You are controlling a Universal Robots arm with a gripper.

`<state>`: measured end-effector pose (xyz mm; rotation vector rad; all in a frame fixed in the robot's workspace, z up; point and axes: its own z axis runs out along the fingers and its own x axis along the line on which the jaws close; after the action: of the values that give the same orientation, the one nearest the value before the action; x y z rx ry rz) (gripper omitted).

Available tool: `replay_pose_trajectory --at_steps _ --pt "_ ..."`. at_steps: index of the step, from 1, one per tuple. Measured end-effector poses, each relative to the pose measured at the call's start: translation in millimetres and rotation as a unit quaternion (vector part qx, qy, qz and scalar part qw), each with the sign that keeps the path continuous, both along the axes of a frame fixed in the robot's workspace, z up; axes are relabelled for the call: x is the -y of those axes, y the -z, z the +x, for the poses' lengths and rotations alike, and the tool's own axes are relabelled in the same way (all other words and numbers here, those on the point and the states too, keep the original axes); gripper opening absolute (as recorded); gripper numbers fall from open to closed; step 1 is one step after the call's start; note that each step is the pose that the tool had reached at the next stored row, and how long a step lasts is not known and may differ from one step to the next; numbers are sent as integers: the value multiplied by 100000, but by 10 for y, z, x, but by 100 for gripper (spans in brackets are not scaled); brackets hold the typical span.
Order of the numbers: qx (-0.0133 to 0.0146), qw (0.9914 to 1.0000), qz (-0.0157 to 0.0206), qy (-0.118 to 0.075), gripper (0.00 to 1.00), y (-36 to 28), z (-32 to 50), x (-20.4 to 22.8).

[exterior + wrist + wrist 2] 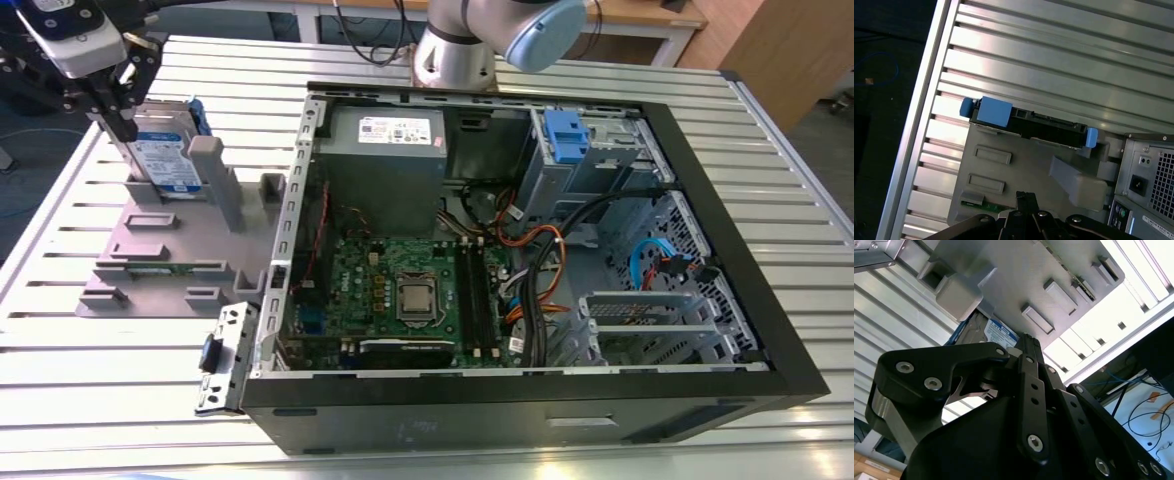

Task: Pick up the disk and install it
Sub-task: 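Pick up the disk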

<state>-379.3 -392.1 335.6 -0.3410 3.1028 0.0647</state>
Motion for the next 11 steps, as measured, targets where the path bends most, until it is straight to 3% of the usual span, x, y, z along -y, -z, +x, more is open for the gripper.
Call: replay_pose_trajectory --at_steps 11 --pt "-1 99997 -1 -759 11 0 0 0"
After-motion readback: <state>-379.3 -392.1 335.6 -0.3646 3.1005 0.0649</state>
